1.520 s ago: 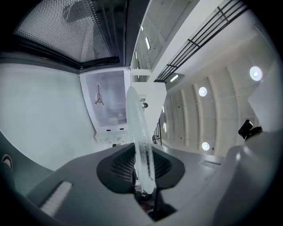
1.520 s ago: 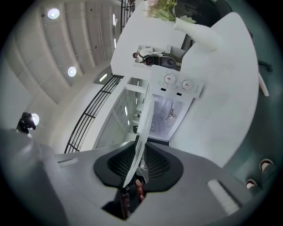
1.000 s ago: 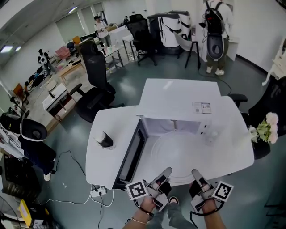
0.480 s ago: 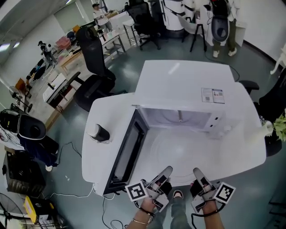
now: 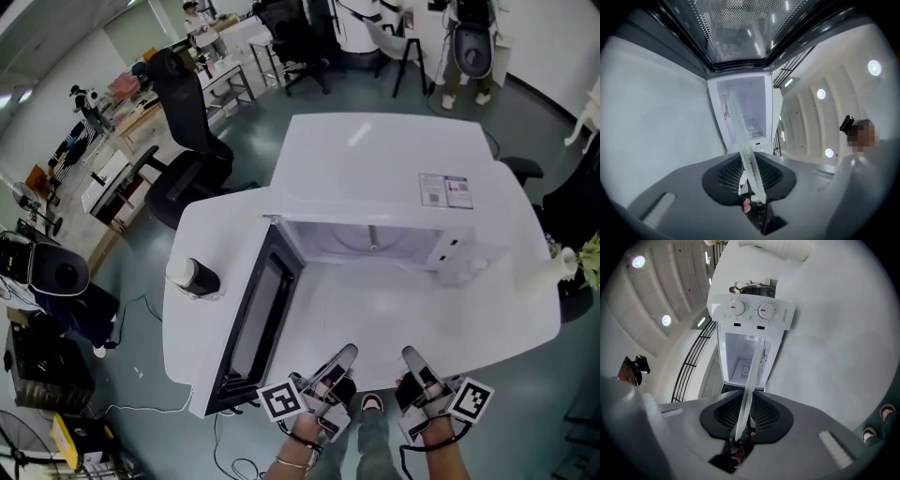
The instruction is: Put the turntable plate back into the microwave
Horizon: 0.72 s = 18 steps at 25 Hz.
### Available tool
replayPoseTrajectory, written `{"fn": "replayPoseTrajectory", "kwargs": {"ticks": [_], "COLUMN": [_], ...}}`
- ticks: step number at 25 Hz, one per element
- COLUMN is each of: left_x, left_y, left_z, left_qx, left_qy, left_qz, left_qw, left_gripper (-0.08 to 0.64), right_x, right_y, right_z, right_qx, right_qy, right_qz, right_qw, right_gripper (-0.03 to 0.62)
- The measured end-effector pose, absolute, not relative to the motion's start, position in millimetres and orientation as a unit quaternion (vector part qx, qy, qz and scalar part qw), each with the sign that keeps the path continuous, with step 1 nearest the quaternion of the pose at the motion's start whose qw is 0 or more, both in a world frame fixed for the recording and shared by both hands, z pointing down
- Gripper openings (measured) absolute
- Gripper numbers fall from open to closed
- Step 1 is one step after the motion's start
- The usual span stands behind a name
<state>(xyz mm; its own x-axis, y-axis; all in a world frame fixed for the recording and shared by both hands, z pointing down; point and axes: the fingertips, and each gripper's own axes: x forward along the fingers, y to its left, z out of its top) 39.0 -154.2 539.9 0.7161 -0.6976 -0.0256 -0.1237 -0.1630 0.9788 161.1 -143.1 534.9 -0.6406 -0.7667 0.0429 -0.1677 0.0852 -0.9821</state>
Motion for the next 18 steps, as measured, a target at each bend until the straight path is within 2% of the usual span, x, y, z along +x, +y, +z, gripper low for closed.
{"fn": "replayPoseTrajectory", "kwargs": {"ticks": [9, 18], "left_x": [41.3, 41.2], "left_y": [-166.8, -174.4], "left_z": [538.9, 537.6], "left_qx": [0.740, 0.750], "left_qy": [-0.277, -0.284], "left_qz": [-0.241, -0.241], "left_qw": [0.564, 0.547], "left_gripper": [0.064, 0.074], "right_x": [163.5, 163.8], "right_y": [-154.1, -162.2], "right_z": [534.6, 535.3], "right_qx": [-0.313, -0.303], "right_qy": [0.655, 0.654], "right_qz": [-0.607, -0.604], "right_qw": [0.325, 0.339], "right_gripper": [0.051, 0.052]}}
